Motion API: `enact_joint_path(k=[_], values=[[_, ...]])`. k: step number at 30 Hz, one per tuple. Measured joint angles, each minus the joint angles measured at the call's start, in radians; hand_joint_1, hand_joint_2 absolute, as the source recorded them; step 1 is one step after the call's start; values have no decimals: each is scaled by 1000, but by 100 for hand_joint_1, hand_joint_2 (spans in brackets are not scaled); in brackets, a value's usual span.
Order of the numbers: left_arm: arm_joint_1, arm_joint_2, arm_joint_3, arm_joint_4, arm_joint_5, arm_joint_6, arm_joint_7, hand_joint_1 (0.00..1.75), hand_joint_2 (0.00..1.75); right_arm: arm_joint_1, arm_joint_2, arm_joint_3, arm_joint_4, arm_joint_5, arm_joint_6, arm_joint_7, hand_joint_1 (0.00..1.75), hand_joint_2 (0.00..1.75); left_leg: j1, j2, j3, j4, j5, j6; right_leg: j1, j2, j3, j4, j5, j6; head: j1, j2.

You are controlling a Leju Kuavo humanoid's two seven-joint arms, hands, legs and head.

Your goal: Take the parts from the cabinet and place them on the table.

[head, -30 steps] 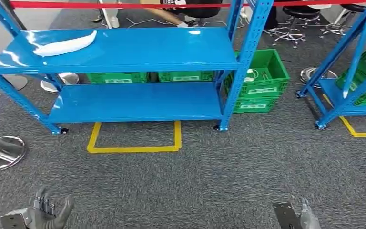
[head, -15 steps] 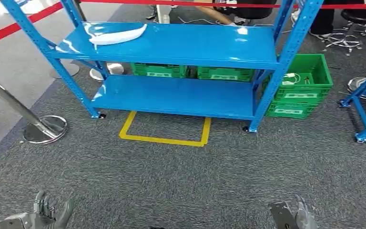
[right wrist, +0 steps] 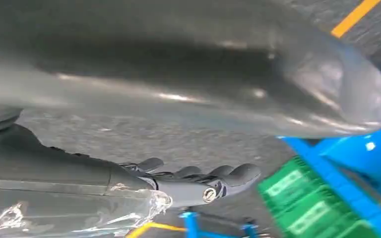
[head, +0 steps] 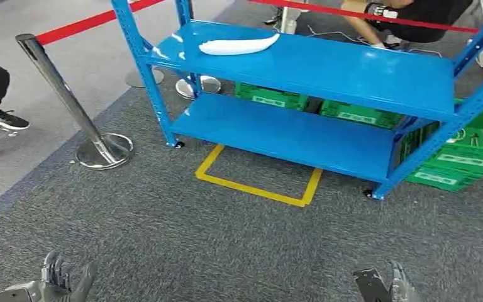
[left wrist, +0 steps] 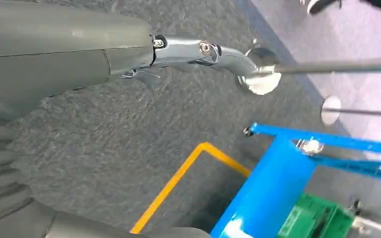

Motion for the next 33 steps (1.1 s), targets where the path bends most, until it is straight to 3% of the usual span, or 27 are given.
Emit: enact_joint_path(k=[1, 2, 3, 4, 6, 7, 9, 10, 13, 14, 15, 16, 17, 18, 19, 20, 21, 22, 23, 24, 25, 28, 29, 30, 31, 32, 33], values=[[1, -1, 0, 0, 2, 2, 0, 0, 0, 0, 0, 0, 0, 1, 0, 0, 0, 0, 1, -14, 19, 0, -15, -3, -3, 13, 11, -70, 48, 0, 0, 0], [4, -1, -1, 0, 4, 6, 0, 0, 0, 3, 0, 0, 2, 1, 0, 0, 0, 0, 2, -26, 32, 0, -34, -8, -10, 51, 15, -146, 147, 6, 3, 0], [4, 0, -1, 0, 5, 10, 0, 0, 0, 5, 0, 0, 6, 2, 0, -1, 0, 0, 0, -39, 46, 15, -54, -14, -12, 79, 12, -195, 217, 0, 7, 0], [5, -2, -2, -1, 9, 13, 0, 0, 0, 7, 0, 0, 7, 5, 2, 0, 0, 0, 2, -53, 52, 1, -66, -20, -3, 66, 28, -169, 166, -11, 6, 0], [6, -1, -6, -4, 9, 13, -1, 0, 0, 3, 2, 0, 5, 8, 2, -3, 0, 0, 12, -59, 73, 5, -58, -35, 8, 45, 45, -170, 156, -32, 9, 0], [1, 0, -11, -4, 10, 15, -1, 0, 0, -4, 2, 1, 3, 10, 1, -5, 0, 0, 12, -56, 51, 52, -34, -39, 4, 38, 63, -174, 149, -40, 10, 0], [-4, 0, -17, -7, 11, 18, -2, 0, 0, -3, 2, 2, 3, 12, 1, -8, 0, 0, 6, 40, -71, 236, 40, -52, 4, 13, 105, -193, 123, -51, -4, 0], [-4, 0, -19, -7, 11, 19, -1, 0, 0, -1, 2, 2, 4, 12, 2, -8, 0, 0, 4, 57, -132, 300, 32, -56, 5, 1, 125, -200, 110, -53, -2, 0], [15, 1, -30, -8, 19, 42, -1, 0, 0, 6, 3, 3, 4, 10, 0, -5, 0, 0, -1, 65, -269, 350, -136, -50, 5, -30, 211, -226, 60, -55, -4, 0], [23, 2, -39, -10, 21, 55, -1, 0, 0, 10, 4, 7, 4, 9, 0, 1, 0, 0, -3, 65, -294, 336, -169, -43, 4, -39, 242, -235, 42, -55, -7, 0], [31, 2, -45, -12, 22, 63, -1, 0, 0, 16, 6, 13, 4, 7, 0, 3, 0, 0, -9, 68, -307, 297, -167, -37, 4, -50, 274, -247, 21, -52, -6, 0], [37, 2, -50, -13, 26, 72, -1, 0, 0, 21, 8, 18, 4, 6, 0, 4, 0, 0, -16, 78, -312, 240, -107, -26, 4, -63, 313, -261, 2, -50, -7, 0], [43, 2, -52, -13, 29, 72, 0, 0, 0, 24, 8, 22, 4, 4, 0, 6, 0, 0, -28, 116, -312, 171, 17, -11, 5, -76, 342, -276, -16, -49, -8, 0], [46, 2, -52, -15, 29, 66, 0, 0, 0, 22, 9, 22, 4, 4, 2, 6, 0, 0, -45, 183, -322, 80, 196, 1, 14, -84, 371, -282, -36, -46, -8, -1], [42, 2, -52, -16, 29, 55, 2, 0, 0, 24, 9, 21, 4, 6, 6, 7, 0, 0, -41, 186, -310, 29, 230, -2, 24, -92, 391, -295, -56, -41, -17, 0], [41, 2, -51, -17, 28, 47, 4, 0, 0, 22, 9, 21, 2, 8, 7, 7, 0, 0, -40, 176, -307, 37, 220, -5, 28, -110, 420, -331, -73, -40, -5, 0], [39, 2, -49, -20, 28, 44, 3, 0, 0, 23, 9, 22, -5, 11, 9, 5, 0, 0, -31, 150, -296, 25, 213, -3, 30, -117, 460, -328, -46, -32, -5, 0], [35, 2, -49, -20, 28, 43, 3, 0, 0, 16, 8, 23, -7, 11, 10, 3, 0, 0, -29, 132, -274, 24, 198, 0, 33, -115, 454, -292, -17, -23, -5, 0], [36, 2, -49, -20, 28, 41, 3, 0, 0, 15, 7, 23, -7, 12, 11, 4, 0, 0, -22, 110, -248, 21, 195, 8, 26, -93, 409, -205, 9, -19, -5, 1], [34, 2, -47, -21, 27, 40, 2, 0, 0, 15, 6, 23, -7, 12, 11, 3, 0, 0, -23, 98, -223, 21, 176, 15, 24, -46, 356, -106, 29, -21, 6, -1], [31, 2, -47, -22, 27, 38, 2, 0, 0, 16, 6, 22, -6, 11, 12, 5, 0, 0, -23, 83, -202, 21, 156, 19, 21, -19, 293, -25, 12, -22, 5, 0], [31, 2, -44, -23, 27, 39, 2, 0, 0, 16, 5, 22, -4, 12, 13, 6, 0, 0, -23, 29, -128, 20, 92, 23, 15, -4, 145, 36, -158, -16, 6, 0], [35, 2, -46, -23, 28, 50, 3, 0, 0, 17, 5, 22, -4, 11, 11, 7, 0, 0, -23, 9, -95, 20, 67, 21, 11, -4, 103, 21, -199, -9, 10, 0], [40, 2, -51, -23, 28, 60, 2, 0, 0, 20, 6, 23, -4, 10, 9, 8, 0, 0, -23, -7, -63, 20, 42, 20, 6, -2, 73, -8, -204, -5, 11, 0], [47, 2, -59, -25, 29, 74, 2, 0, 0, 24, 6, 23, -4, 10, 8, 10, 0, 0, -23, -23, -28, 20, 15, 17, 0, 5, 46, -55, -158, 0, 11, 0], [52, 2, -68, -26, 30, 83, 2, 0, 0, 31, 6, 23, -4, 8, 8, 11, 0, 0, -23, -34, 0, 20, -12, 15, -11, 26, 23, -112, -37, 9, 13, 0], [57, 2, -71, -26, 33, 88, 3, 0, 0, 38, 7, 23, -1, 5, 8, 12, 0, 0, -21, -43, 14, 20, -38, 11, -24, 65, 4, -157, 162, 23, 16, 0]])
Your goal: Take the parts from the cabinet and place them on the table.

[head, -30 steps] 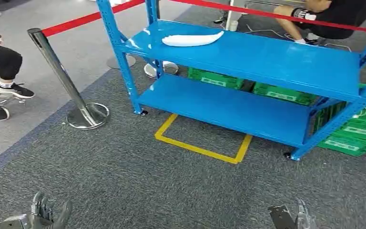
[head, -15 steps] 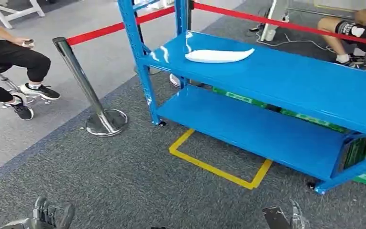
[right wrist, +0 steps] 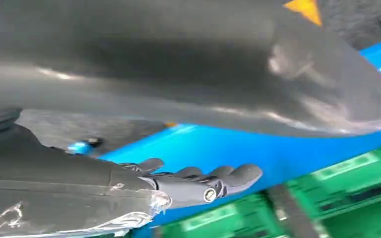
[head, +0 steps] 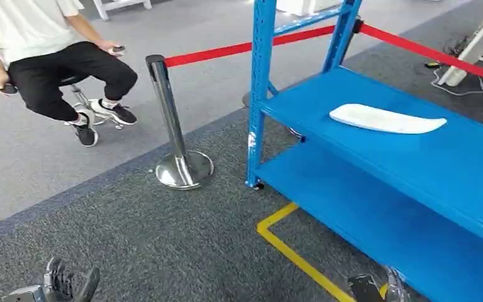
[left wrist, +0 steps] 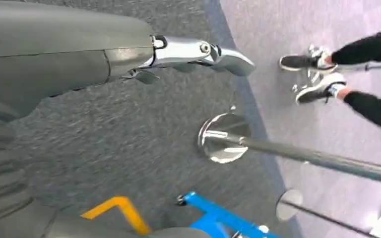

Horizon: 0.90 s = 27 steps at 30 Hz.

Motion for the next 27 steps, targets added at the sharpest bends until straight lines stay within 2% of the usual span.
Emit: enact_joint_path(k=[1, 2, 3, 4, 5, 6, 7, 8, 10, 11, 12, 13, 14, 15, 16, 17, 18, 19, 20, 21, 22, 23, 24, 25, 26, 27], values=[[-2, 1, -1, 0, 4, 1, 1, 0, 0, 2, 2, 0, 2, -5, 4, 3, 0, 0, 1, -20, 20, 13, -26, -6, 9, -3, -6, -18, 55, -13, -2, 0], [0, 0, -3, -5, 5, -1, 1, 0, 0, 3, 2, 0, 2, -10, 13, 2, 0, 0, 11, -22, 29, 2, -39, -16, 26, -12, 15, -8, 31, -30, -2, -1], [0, 0, -5, -8, 4, -5, 1, 0, 0, -1, 2, 3, -3, -19, 21, -1, 0, 0, 22, -23, 45, -4, -41, -22, 33, -12, 23, -9, 11, -42, -5, 0], [-4, 0, -7, -9, 5, -5, 2, 0, 0, -11, 2, 3, -9, -33, 31, -6, 0, 0, 27, -19, 33, 28, -14, -28, 41, -16, 40, -12, 2, -54, 6, 0], [-7, 1, -11, -12, 5, 2, 3, 0, 0, -15, 2, 6, -12, -45, 39, -13, 0, 0, 25, -9, -6, 109, 25, -34, 34, -17, 63, -24, -6, -61, 7, 0], [-7, 0, -19, -14, 8, 6, 3, 0, 0, -13, 1, 6, -12, -55, 47, -16, 0, 0, 20, 48, -60, 207, 73, -42, 33, -25, 93, -34, -13, -64, 2, 0], [-8, 0, -22, -14, 12, 12, 5, 0, 0, -13, 1, 6, -11, -61, 54, -19, 0, 0, 19, 81, -116, 277, 78, -48, 31, -30, 119, -48, -25, -70, -1, 0], [-7, 0, -24, -14, 18, 16, 6, 0, 0, -11, 1, 6, -10, -66, 58, -23, 0, 0, 20, 96, -166, 316, 46, -53, 30, -31, 144, -62, -35, -72, -2, 0], [-1, 0, -31, -15, 24, 28, 11, 0, 0, -9, 2, 5, -9, -76, 68, -29, 0, 0, 23, 105, -243, 326, -87, -58, 27, -27, 201, -93, -58, -74, -2, 0], [1, 1, -35, -16, 26, 34, 14, 0, 0, -8, 2, 5, -9, -81, 70, -30, 0, 0, 23, 105, -269, 316, -137, -59, 25, -21, 228, -104, -71, -73, -3, 0], [3, 2, -39, -18, 28, 37, 15, 0, 0, -7, 2, 5, -9, -86, 72, -31, 0, 0, 24, 105, -283, 289, -149, -61, 22, -14, 254, -110, -86, -71, -3, 0], [6, 3, -43, -19, 29, 40, 16, 0, 0, -7, 2, 5, -9, -89, 76, -31, 0, 0, 24, 105, -289, 242, -116, -63, 18, -6, 279, -111, -103, -68, -3, 0], [9, 3, -47, -20, 32, 44, 18, 0, 0, -7, 2, 5, -8, -92, 79, -31, 0, 0, 25, 104, -289, 177, -23, -69, 14, 2, 300, -111, -124, -61, -3, 0], [13, 2, -47, -20, 32, 49, 19, 0, 0, -5, 2, 5, -8, -95, 81, -31, 0, 0, 32, 88, -290, 113, 121, -78, 14, 6, 302, -111, -142, -52, -8, 0], [15, 1, -48, -20, 36, 51, 22, 0, 0, -8, 2, 5, -8, -97, 84, -31, 0, 0, 45, 72, -307, 13, 220, -77, 18, 21, 316, -87, -164, -50, -25, -1], [18, 2, -50, -20, 37, 51, 29, 0, 0, -7, 2, 5, -8, -99, 86, -32, 0, 0, 41, 77, -303, 37, 240, -74, 23, 27, 310, -92, -183, -45, -25, 0], [22, -2, -54, -25, 38, 53, 30, 0, 0, -7, 2, 5, -8, -101, 87, -33, 0, 0, 39, 79, -303, 45, 236, -68, 20, 30, 318, -97, -201, -44, -17, 0], [20, -1, -56, -29, 39, 55, 31, 0, 0, -7, 2, 5, -8, -101, 87, -34, 0, 0, 37, 83, -304, 50, 227, -61, 17, 35, 327, -108, -208, -41, -19, 0], [16, 0, -58, -32, 39, 55, 32, 0, 0, -6, 2, 5, -8, -103, 87, -34, 0, 0, 40, 88, -301, 46, 227, -48, 14, 31, 342, -113, -210, -35, -20, 0], [15, -1, -63, -36, 38, 54, 32, 0, 0, -5, 2, 5, -8, -103, 87, -35, 0, 0, 39, 92, -294, 45, 221, -39, 15, -9, 338, -92, -220, -32, -18, 0], [16, -1, -67, -37, 38, 54, 33, 0, 0, -6, 2, 5, -8, -103, 87, -35, 0, 0, 37, 101, -284, 45, 214, -28, 19, -43, 310, -35, -252, -30, -15, 0], [18, -1, -70, -38, 38, 54, 33, 0, 0, -6, 2, 5, -8, -103, 88, -36, 0, 0, 34, 109, -276, 45, 205, -23, 22, -56, 263, 50, -296, -28, -14, 0], [19, -1, -71, -38, 38, 56, 33, 0, 0, -5, 2, 5, -8, -103, 88, -36, 0, 0, 29, 117, -270, 46, 196, -18, 22, -59, 208, 140, -331, -27, -11, 0], [19, -1, -71, -38, 38, 58, 34, 0, 0, -5, 2, 4, -7, -103, 89, -37, 0, 0, 24, 125, -264, 46, 189, -15, 22, -59, 165, 198, -344, -29, -12, 0], [19, -1, -71, -38, 38, 62, 35, 0, 0, -5, 2, 4, -7, -103, 90, -37, 0, 0, 19, 132, -255, 46, 182, -12, 25, -59, 136, 219, -330, -35, -11, 0], [19, -1, -72, -38, 37, 65, 35, 0, 0, -5, 2, 4, -7, -104, 91, -38, 0, 0, 14, 139, -244, 46, 173, -10, 29, -59, 136, 190, -288, -42, -12, 0]])
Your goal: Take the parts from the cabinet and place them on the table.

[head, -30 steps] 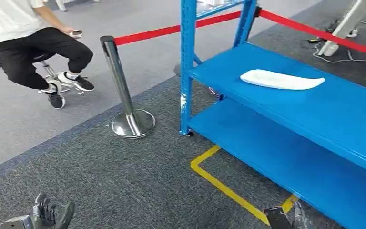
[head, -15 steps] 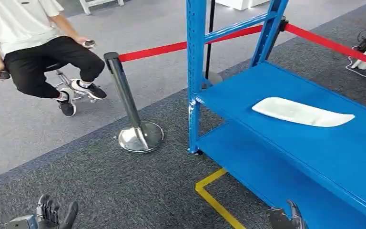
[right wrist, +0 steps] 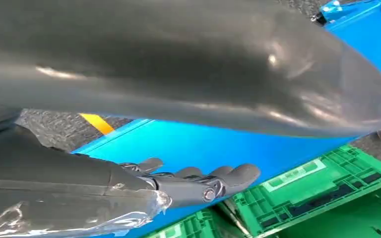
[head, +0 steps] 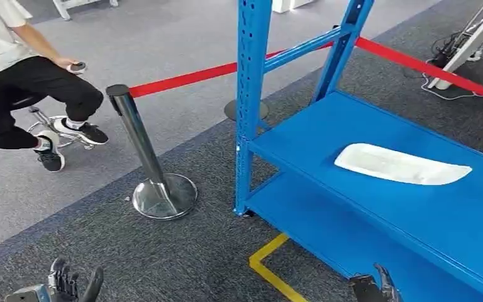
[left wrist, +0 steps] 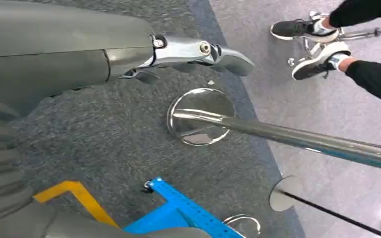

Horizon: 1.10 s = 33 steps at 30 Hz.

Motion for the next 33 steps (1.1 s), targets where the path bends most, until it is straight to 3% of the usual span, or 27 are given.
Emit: enact_joint_path(k=[2, 3, 4, 6, 8, 9, 10, 11, 13, 14, 15, 17, 18, 19, 20, 23, 24, 25, 26, 28, 29, 30, 31, 33], values=[[0, 0, -2, -1, -2, 1, 0, 0, 0, 0, 0, 0, 1, -2, 0, -2, 0, 0, -8, 17, 28, 0, -16, 2, 14, -17, 45, -151, 120, -22, 1, 0], [1, 0, -3, -2, -2, 2, 2, 0, 0, 0, 0, 0, 1, -2, 0, -4, 0, 0, -10, 25, 40, -2, -23, 2, 28, -66, 70, -236, 173, -40, 1, 0], [1, -1, -3, -3, -3, 2, 3, 0, 0, -1, 0, 0, 1, -5, 1, -4, 0, 0, -16, 31, 47, 1, -28, -2, 28, -86, 69, -238, 168, -41, -6, 0], [7, -1, -4, -4, -3, 2, 5, 0, 0, -2, 0, 0, 1, -9, 3, -6, 0, 0, -9, 44, 49, -1, -29, -11, 35, -64, 68, -247, 176, -35, 1, 0], [6, 0, -7, -8, -3, 2, 6, 0, 0, -2, 0, -1, 1, -11, 4, -6, 0, 0, -10, 66, 55, -5, -30, -22, 32, -37, 66, -261, 188, -42, 2, 0], [6, 0, -7, -11, -3, 2, 6, 0, 0, -1, 0, -1, 1, -13, 6, -6, 0, 0, -8, 39, 54, 3, -40, -32, 24, -29, 79, -271, 198, -40, 2, 0], [7, -1, -8, -12, -4, 2, 6, 0, 0, -2, 1, -2, 1, -14, 6, -6, 0, 0, -7, 13, 39, 37, -73, -37, 20, -18, 79, -274, 204, -47, -3, 0], [9, 0, -8, -12, -4, 2, 6, 0, 0, -3, 1, -1, 1, -14, 6, -7, 0, 0, -4, -1, 10, 105, -115, -43, 17, -7, 76, -275, 207, -47, -3, 0], [10, 0, -7, -11, -4, 2, 7, 0, 0, -2, 1, -2, 2, -15, 7, -6, 0, 0, 1, -6, -57, 251, -177, -50, 15, 14, 72, -274, 208, -47, -5, 0], [10, 0, -7, -12, -4, 2, 8, 0, 0, -2, 1, -2, 3, -15, 8, -7, 0, 0, 4, -6, -75, 286, -179, -53, 14, 27, 72, -274, 209, -46, -6, 0], [10, 1, -7, -12, -4, 2, 8, 0, 0, -2, 1, -2, 4, -16, 8, -7, 0, 0, 6, -7, -69, 272, -157, -56, 12, 39, 73, -274, 209, -45, -6, 0], [10, 1, -7, -12, -5, 2, 10, 0, 0, -2, 1, -2, 5, -16, 8, -7, 0, 0, 13, -14, 1, 134, -69, -63, 4, 68, 79, -273, 206, -36, -6, 0], [10, 2, -7, -12, -6, 2, 13, 0, 0, -2, 1, -2, 5, -16, 8, -7, 0, 0, 21, -45, 47, 48, -32, -70, 1, 81, 81, -271, 202, -29, -5, 0], [10, 1, -8, -12, -6, 2, 14, 0, 0, -3, 0, -2, 5, -17, 8, -7, 0, 0, 29, -100, 77, -6, -38, -75, 5, 91, 69, -264, 197, -19, -10, 0], [10, 0, -7, -12, -6, 2, 15, 0, 0, -3, 0, -2, 5, -16, 9, -7, 0, 0, 29, -101, 86, -22, -51, -58, 4, 104, 64, -257, 193, -12, -11, 0], [11, 1, -9, -13, -8, 3, 16, 0, 0, -2, 0, -3, 5, -18, 8, -7, 0, 0, 22, -71, 83, -20, -48, -31, -5, 132, 60, -273, 202, 10, -12, 0], [10, 1, -10, -14, -8, 3, 16, 0, 0, -2, 0, -3, 5, -18, 8, -7, 0, 0, 26, -56, 84, -26, -46, -22, -5, 108, 60, -265, 197, 13, -13, 0], [10, 0, -12, -15, -8, 3, 16, 0, 0, -2, 0, -4, 5, -18, 7, -5, 0, 0, 25, -49, 86, -26, -47, -17, 1, 49, 46, -232, 176, 16, -5, 0], [13, 0, -15, -15, -8, 4, 17, 0, 0, -3, 0, -4, 5, -17, 7, -5, 0, 0, 23, -37, 86, -26, -49, -13, 1, 18, 9, -163, 136, 19, 0, 0], [17, 0, -17, -15, -6, 5, 20, 0, 0, -3, 0, -4, 5, -16, 7, -4, 0, 0, 18, -8, 86, -26, -53, -8, 0, 1, -81, 10, 65, 23, -1, 0], [18, 0, -17, -15, -6, 5, 21, 0, 0, -3, 0, -4, 6, -16, 7, -4, 0, 0, 17, 5, 88, -26, -54, -7, 0, 1, -107, 54, 60, 23, -1, 0], [18, 0, -18, -15, -6, 5, 22, 0, 0, -3, 0, -4, 6, -16, 7, -4, 0, 0, 16, 16, 90, -26, -56, -6, 0, 0, -108, 47, 79, 22, -2, 0], [18, 0, -19, -15, -5, 5, 23, 0, 0, -3, 0, -4, 6, -15, 7, -3, 0, 0, 15, 27, 94, -26, -59, -6, 0, -1, -86, 0, 117, 21, -1, 0], [18, 0, -24, -15, -2, 5, 24, 0, 0, -3, 0, -4, 6, -13, 7, -3, 0, 0, 15, 48, 108, -26, -66, -12, 1, -32, 2, -179, 211, 15, -1, 0]])
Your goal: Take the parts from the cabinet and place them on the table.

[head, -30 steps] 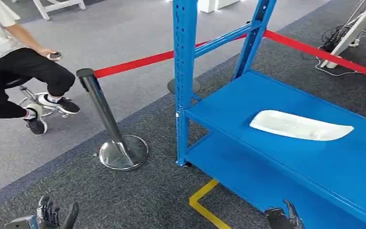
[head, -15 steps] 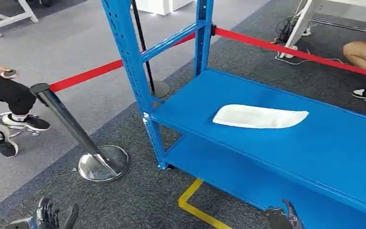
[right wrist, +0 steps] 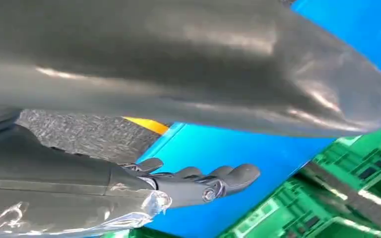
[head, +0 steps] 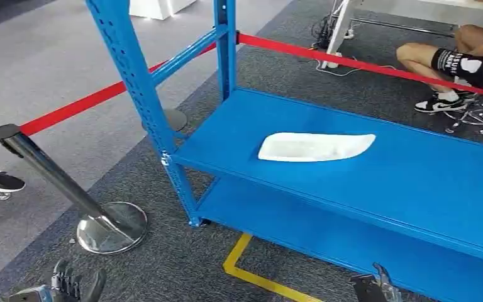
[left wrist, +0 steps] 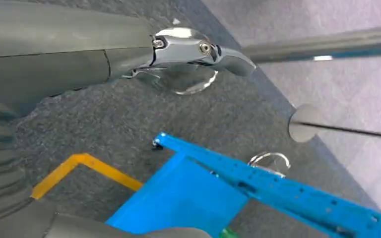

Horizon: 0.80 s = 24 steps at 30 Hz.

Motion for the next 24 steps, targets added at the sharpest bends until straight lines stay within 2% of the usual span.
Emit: enact_joint_path(k=[1, 2, 5, 6, 7, 8, 9, 10, 11, 12, 13, 14, 15, 16, 17, 18, 20, 21, 22, 23, 24], values=[[0, 0, 0, 0, 0, 0, 1, 0, 0, 0, 0, 0, 0, 0, 0, 0, 0, 0, -6, 9, 6, 0, -4, -6, 4, -60, 32, -66, 8, -1, 0, 0], [1, 0, 0, -1, 0, 0, 2, 0, 0, -1, 0, 0, 0, 0, 0, 0, 0, 0, -11, 13, 7, 4, -9, -13, 4, -53, 29, -70, 9, -13, -2, 0], [2, 0, -1, -2, 2, 0, 8, 0, 0, 0, 0, 0, 0, 2, -2, 1, 0, 0, -8, 40, 15, -6, -6, -29, 11, -19, 16, -66, 10, -30, -2, 0], [2, 0, -3, -4, 2, 0, 9, 0, 0, -1, 0, 0, -1, 3, -5, 3, 0, 0, -6, 40, 15, -5, -11, -38, 5, -5, 28, -73, 17, -40, -2, 0], [1, 0, -3, -4, 2, -1, 10, 0, 0, -1, 1, -2, -1, 4, -7, 4, 0, 0, -4, -2, 9, 15, -30, -45, 2, 5, 24, -75, 20, -45, -5, 0], [2, 0, -3, -5, 3, -1, 11, 0, 0, -3, 1, -2, -1, 5, -8, 5, 0, 0, -4, -33, -17, 72, -70, -47, 1, 15, 22, -75, 25, -51, -8, 0], [4, 0, -3, -5, 4, -1, 13, 0, 0, -4, 1, -2, -1, 6, -8, 5, 0, 0, -4, -46, -57, 154, -111, -48, 1, 29, 19, -75, 26, -53, -10, 0], [6, 0, -4, -5, 5, -1, 15, 0, 0, -4, 1, -2, -1, 6, -8, 8, 0, 0, -5, -52, -99, 233, -143, -48, 2, 42, 17, -75, 27, -54, -10, 0], [7, 1, -4, -5, 5, -1, 16, 0, 0, -4, 1, -3, -1, 7, -9, 9, 0, 0, -5, -54, -132, 292, -156, -46, 3, 56, 16, -74, 27, -54, -10, 0], [7, 1, -3, -5, 6, -1, 16, 0, 0, -3, 1, -3, -1, 8, -9, 10, 0, 0, -5, -55, -145, 305, -144, -44, 4, 69, 17, -74, 27, -54, -9, 0], [7, 1, -3, -5, 6, -1, 16, 0, 0, -3, 1, -3, -1, 9, -9, 10, 0, 0, -6, -56, -135, 272, -104, -40, 4, 85, 18, -74, 27, -54, -10, 0], [7, 2, -3, -5, 6, -1, 16, 0, 0, -3, 1, -3, -1, 9, -9, 11, 0, 0, -6, -60, -106, 201, -53, -36, 4, 101, 21, -74, 27, -54, -10, 0], [6, 2, -3, -5, 6, -1, 16, 0, 0, -4, 1, -3, -1, 10, -9, 11, 0, 0, -5, -76, -68, 116, -7, -32, 4, 115, 23, -74, 26, -53, -10, 0], [7, 2, -4, -5, 6, -1, 16, 0, 0, -4, 1, -3, -1, 11, -9, 11, 0, 0, -3, -123, -33, 40, 24, -29, 1, 127, 21, -74, 26, -49, -10, 0], [7, 2, -4, -5, 6, -1, 16, 0, 0, -5, 1, -3, -1, 11, -8, 11, 0, 0, 1, -153, -21, 2, 15, -24, 9, 140, 16, -66, 23, -41, -9, 0], [6, 2, -4, -5, 6, -1, 17, 0, 0, -4, 0, -3, -2, 11, -9, 11, 0, 0, 0, -141, -22, 5, 15, -25, 6, 148, 11, -69, 24, -36, -8, 0], [5, 2, -5, -5, 6, -1, 17, 0, 0, -4, 0, -5, -1, 12, -9, 11, 0, 0, -6, -126, -22, 4, 15, -13, -1, 167, 2, -81, 30, -20, -8, 0], [5, 1, -6, -6, 6, -1, 17, 0, 0, -4, -1, -5, -2, 12, -9, 11, 0, 0, 2, -110, -20, -5, 20, -4, 0, 172, 4, -79, 29, -15, -9, 0], [4, 1, -8, -6, 6, -2, 17, 0, 0, -3, -1, -5, -2, 12, -10, 11, 0, 0, 2, -99, -18, -7, 22, 1, 3, 115, -2, -61, 18, -13, -6, 0], [5, -1, -8, -7, 6, -2, 17, 0, 0, -5, -1, -6, -2, 12, -10, 11, 0, 0, 2, -89, -17, -7, 20, 7, 5, 68, -24, -16, -16, -8, 3, 0], [8, -1, -8, -7, 6, -2, 17, 0, 0, -5, -1, -6, -2, 12, -10, 11, 0, 0, 1, -75, -15, -7, 19, 9, 3, 44, -61, 62, -61, -4, 4, 0]])
